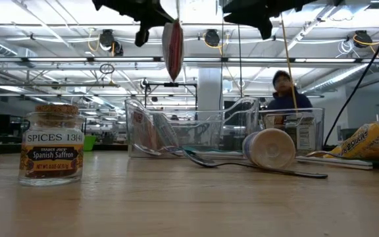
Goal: Pick & Place Food Item
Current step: Put the green noodle pack into the top left transparent bin
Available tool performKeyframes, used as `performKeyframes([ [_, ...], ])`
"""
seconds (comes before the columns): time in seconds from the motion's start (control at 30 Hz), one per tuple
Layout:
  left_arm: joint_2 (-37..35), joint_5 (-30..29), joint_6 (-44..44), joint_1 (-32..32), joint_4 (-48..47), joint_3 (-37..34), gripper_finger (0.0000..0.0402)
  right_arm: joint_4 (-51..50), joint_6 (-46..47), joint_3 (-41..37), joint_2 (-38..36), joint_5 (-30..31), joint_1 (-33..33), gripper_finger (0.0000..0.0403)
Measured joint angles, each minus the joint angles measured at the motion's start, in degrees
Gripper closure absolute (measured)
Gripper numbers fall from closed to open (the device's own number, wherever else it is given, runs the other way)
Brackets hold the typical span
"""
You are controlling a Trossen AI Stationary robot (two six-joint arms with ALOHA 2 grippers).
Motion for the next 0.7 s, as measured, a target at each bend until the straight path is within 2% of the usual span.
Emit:
performKeyframes([
  [0.27, 6.23, 5.17, -1.79, 3.08, 8.79, -0.02, 0.0402, -0.12, -1.28, -0.02, 0.00, -9.05, -5.97, 0.0394],
  [0.5, 9.91, 6.44, -1.97, 7.13, 9.91, -0.02, 0.0402, -1.79, -1.28, -0.04, 0.00, -13.74, -9.11, 0.0401],
  [0.7, 11.80, 7.59, -1.78, 9.17, 10.00, -0.02, 0.0402, -2.85, -1.27, -0.04, 0.00, -15.34, -10.21, 0.0402],
])
